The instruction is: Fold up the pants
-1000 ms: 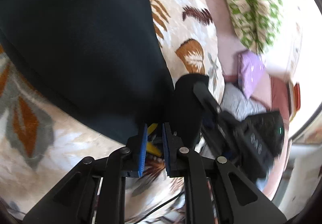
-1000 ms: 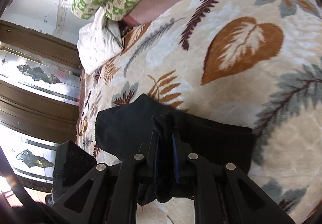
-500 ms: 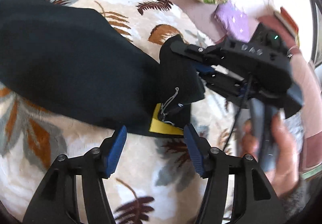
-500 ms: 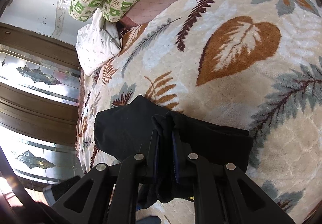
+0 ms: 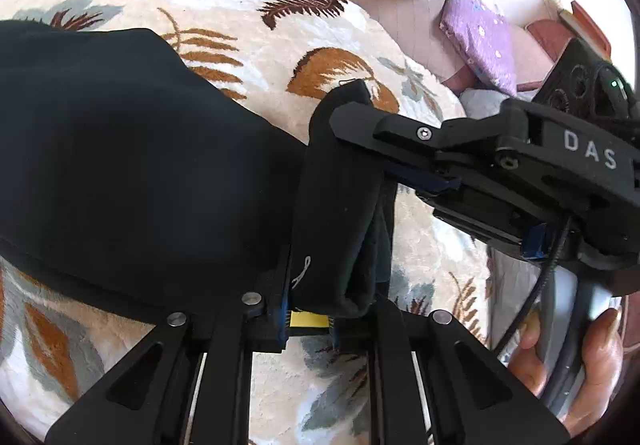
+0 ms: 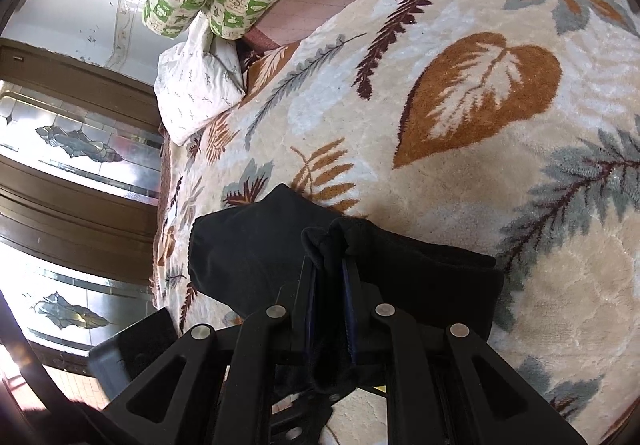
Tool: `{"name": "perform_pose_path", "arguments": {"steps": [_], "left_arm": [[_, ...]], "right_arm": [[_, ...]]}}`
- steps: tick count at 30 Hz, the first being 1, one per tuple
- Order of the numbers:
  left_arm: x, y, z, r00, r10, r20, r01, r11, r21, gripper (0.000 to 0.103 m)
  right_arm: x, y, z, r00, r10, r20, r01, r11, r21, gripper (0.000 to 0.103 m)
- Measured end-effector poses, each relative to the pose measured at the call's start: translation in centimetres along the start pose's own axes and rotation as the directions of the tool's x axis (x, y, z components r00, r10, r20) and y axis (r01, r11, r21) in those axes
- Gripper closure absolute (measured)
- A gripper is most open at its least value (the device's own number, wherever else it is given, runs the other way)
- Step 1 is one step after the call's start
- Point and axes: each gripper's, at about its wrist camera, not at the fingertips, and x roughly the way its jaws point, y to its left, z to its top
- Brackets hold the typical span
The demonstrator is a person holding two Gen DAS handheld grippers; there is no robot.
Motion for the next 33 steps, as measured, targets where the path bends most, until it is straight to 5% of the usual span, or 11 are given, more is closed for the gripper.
{"name": "perform_pose_path", "arguments": {"steps": [12,20,25,33], "left_arm": [[-4.2,3.7,1.2,0.998,-0.057,0.004,0.058,0.995,-0.083,0.092],[-3.0,8.2,2.0,0.999,-0.010,-0.031,0.004,0.987,-0.161,0.092],[-2.2,9.7,2.4,0.997,-0.049,-0.065,0.037,0.982,-0.185,0.092],[-4.0,10.2,3.1,0.991,-0.088,-0.098,0.069,0.981,-0.179,0.091]], "right_arm": [[1.5,4.2,-0.3,1.000,-0.009,-0.026,0.008,0.998,-0.068,0.090],[6.3,5.8,-0.9,0.997,-0.049,-0.062,0.045,0.996,-0.075,0.088],[9.1,4.9,-1.1,0.996,-0.060,-0.073,0.056,0.997,-0.049,0.090],[3.7,4.5,-1.6,0.999,0.034,0.018,-0.034,0.999,-0.003,0.075]]}}
